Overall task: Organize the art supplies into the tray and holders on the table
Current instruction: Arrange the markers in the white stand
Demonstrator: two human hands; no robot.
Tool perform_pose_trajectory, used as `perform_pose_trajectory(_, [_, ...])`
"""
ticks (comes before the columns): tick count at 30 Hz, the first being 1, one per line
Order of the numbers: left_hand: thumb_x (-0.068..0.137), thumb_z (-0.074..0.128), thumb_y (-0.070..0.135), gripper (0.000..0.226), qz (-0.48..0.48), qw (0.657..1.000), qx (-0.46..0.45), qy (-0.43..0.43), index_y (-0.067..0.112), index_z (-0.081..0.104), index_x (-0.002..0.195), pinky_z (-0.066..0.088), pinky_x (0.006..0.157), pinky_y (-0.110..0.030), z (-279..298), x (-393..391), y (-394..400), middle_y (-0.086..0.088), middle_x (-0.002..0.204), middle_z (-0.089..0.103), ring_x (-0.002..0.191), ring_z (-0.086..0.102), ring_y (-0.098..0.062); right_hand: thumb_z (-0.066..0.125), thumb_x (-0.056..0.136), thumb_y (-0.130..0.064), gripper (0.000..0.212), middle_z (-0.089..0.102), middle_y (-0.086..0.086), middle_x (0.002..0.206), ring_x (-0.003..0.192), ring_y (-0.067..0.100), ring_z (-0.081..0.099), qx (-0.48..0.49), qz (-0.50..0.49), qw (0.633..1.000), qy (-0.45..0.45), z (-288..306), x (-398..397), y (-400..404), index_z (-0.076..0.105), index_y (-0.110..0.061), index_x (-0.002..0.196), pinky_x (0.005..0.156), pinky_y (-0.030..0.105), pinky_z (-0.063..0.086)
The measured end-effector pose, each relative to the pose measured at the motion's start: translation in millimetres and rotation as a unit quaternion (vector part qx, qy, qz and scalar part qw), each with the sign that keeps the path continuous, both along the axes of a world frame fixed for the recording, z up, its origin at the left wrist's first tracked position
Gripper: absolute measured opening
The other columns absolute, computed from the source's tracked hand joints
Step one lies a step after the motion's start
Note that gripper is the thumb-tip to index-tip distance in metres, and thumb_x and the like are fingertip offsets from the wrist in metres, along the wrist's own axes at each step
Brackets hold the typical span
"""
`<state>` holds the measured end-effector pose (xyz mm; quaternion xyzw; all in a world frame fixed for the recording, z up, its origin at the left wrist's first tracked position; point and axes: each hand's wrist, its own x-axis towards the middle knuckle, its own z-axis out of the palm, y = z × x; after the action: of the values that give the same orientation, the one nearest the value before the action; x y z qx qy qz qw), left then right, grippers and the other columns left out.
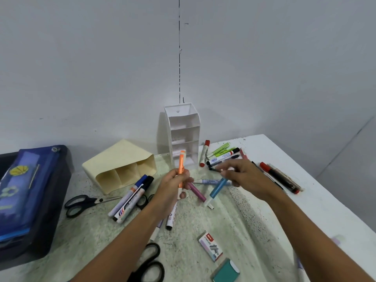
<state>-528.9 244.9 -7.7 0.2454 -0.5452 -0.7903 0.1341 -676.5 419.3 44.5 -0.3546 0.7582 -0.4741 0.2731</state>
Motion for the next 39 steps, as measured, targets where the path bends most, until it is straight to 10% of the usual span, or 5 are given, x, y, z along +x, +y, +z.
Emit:
perform_pose_trajectory(9, [0.093, 0.057, 0.004, 0.016, -0.050, 0.995, 0.085, 0.005, 0.004, 0.058, 0.109, 0.034, 0.051, -0.023, -8.1, 2.1, 45.3, -0.007, 0.073, 0.063, 0.055, 0.050, -0.014, 0.076, 0.079, -0.005, 0.024, 0.067, 0.002, 0.070, 0.057, 0.011, 0.060, -0.117, -0.061, 0.981, -0.143, -12.8, 8.2, -33.5, 0.060, -0.005, 0.097, 0.048, 0.020, 0.045])
perform_pose_trajectory(17, [0.089, 0.061, 0.019, 0.014, 0.046, 0.992, 0.110, 0.033, 0.008, 0.054, 0.095, 0.025, 0.042, -0.023, -13.4, -7.2, 44.2, -0.001, 0.056, 0.036, 0.043, 0.027, -0.010, 0.075, 0.083, -0.031, 0.029, 0.048, -0.008, 0.094, 0.085, 0.010, 0.047, 0.197, 0.101, 0.924, 0.311, -36.5, -31.7, -22.2, 0.071, -0.021, 0.109, 0.060, 0.017, 0.031])
perform_pose_trajectory(24, [0.082, 0.062, 0.019, 0.034, 0.156, 0.984, 0.082, 0.020, 0.005, 0.064, 0.112, 0.039, 0.047, -0.025, -12.6, -5.8, 57.5, -0.006, 0.066, 0.054, 0.050, 0.046, -0.015, 0.063, 0.090, -0.025, 0.024, 0.053, 0.005, 0.123, 0.120, 0.023, 0.040, 0.197, 0.172, 0.872, 0.414, -45.4, -42.9, -25.4, 0.068, -0.013, 0.111, 0.094, 0.035, 0.043])
perform_pose_trajectory(32, [0.099, 0.053, 0.015, 0.009, 0.226, 0.972, 0.065, 0.015, 0.009, 0.054, 0.091, 0.025, 0.037, -0.020, -4.5, 2.2, 66.3, 0.000, 0.056, 0.037, 0.038, 0.027, -0.008, 0.052, 0.094, -0.013, 0.015, 0.056, 0.008, 0.114, 0.107, 0.025, 0.051, 0.158, 0.196, 0.839, 0.482, -50.2, -39.2, -25.7, 0.059, -0.011, 0.107, 0.080, 0.032, 0.047])
perform_pose_trajectory(39, [0.094, 0.058, 0.007, 0.006, 0.236, 0.970, -0.049, -0.043, 0.003, 0.061, 0.090, 0.047, 0.053, -0.029, 11.0, 0.0, 53.0, -0.011, 0.069, 0.059, 0.057, 0.054, -0.018, 0.076, 0.080, -0.011, 0.009, 0.066, -0.004, 0.086, 0.070, 0.001, 0.056, -0.002, 0.215, 0.972, 0.089, -2.5, -49.0, -24.1, 0.073, -0.016, 0.086, 0.060, 0.014, 0.038])
